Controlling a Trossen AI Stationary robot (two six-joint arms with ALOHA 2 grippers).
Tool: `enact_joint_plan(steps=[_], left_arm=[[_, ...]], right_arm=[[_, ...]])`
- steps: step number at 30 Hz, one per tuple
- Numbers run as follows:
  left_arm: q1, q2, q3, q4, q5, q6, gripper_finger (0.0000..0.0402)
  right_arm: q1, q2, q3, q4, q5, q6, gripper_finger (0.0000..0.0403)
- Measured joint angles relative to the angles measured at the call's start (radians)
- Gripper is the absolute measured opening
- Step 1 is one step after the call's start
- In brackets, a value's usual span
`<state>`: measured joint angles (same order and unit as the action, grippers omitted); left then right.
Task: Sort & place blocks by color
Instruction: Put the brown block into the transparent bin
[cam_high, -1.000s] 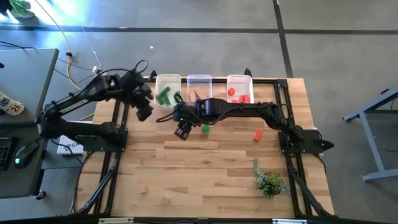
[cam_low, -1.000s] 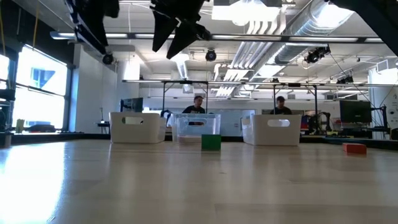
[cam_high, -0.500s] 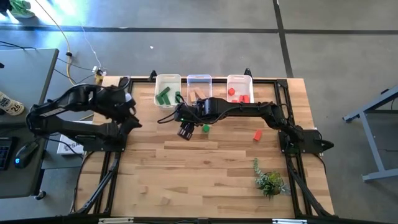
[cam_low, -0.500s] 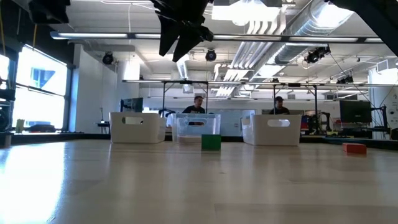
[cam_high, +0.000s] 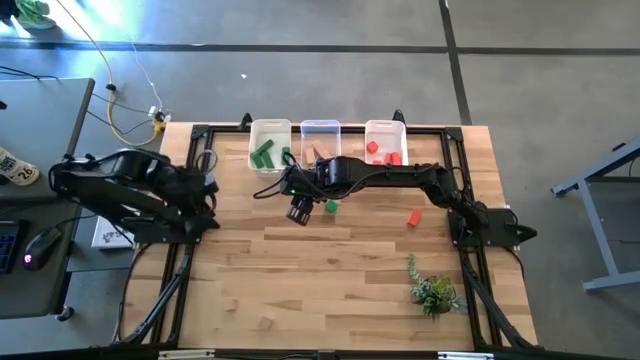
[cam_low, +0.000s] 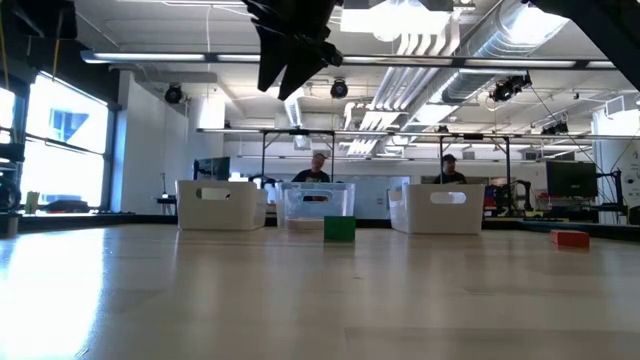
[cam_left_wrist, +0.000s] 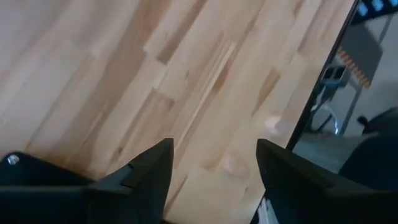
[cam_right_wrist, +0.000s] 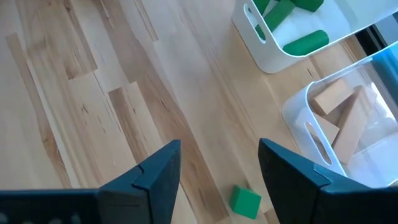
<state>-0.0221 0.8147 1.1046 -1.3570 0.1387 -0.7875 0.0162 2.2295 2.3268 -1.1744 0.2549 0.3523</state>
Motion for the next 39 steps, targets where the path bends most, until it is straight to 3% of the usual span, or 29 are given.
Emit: enact_joint_plan(steps=[5, 13, 20, 25, 33, 39], left_arm=[[-0.133, 0.001, -0.100, 0.026, -0.012, -0.058, 0.0222], [-0.362, 0.001, -0.265, 0.243, -0.098, -0.241, 0.0223], [-0.527, 0.028, -0.332, 0.328, -0.153, -0.432, 0.0223], [-0.626, 0.115, -0.339, 0.362, -0.171, -0.517, 0.0223], [-0.732, 0.285, -0.339, 0.487, -0.186, -0.496, 0.0223], [-0.806, 0.383, -0.339, 0.590, -0.261, -0.408, 0.0223]], right_arm=[[-0.005, 0.000, 0.000, -0.007, 0.000, -0.041, 0.0201], [-0.035, 0.000, 0.000, -0.023, 0.026, -0.092, 0.0201], [-0.071, 0.000, 0.000, -0.030, 0.026, -0.092, 0.0201], [-0.091, 0.000, 0.000, -0.034, 0.027, -0.092, 0.0201], [-0.102, 0.000, 0.000, -0.034, 0.027, -0.092, 0.0201], [-0.102, 0.000, 0.000, -0.034, 0.027, -0.092, 0.0201]])
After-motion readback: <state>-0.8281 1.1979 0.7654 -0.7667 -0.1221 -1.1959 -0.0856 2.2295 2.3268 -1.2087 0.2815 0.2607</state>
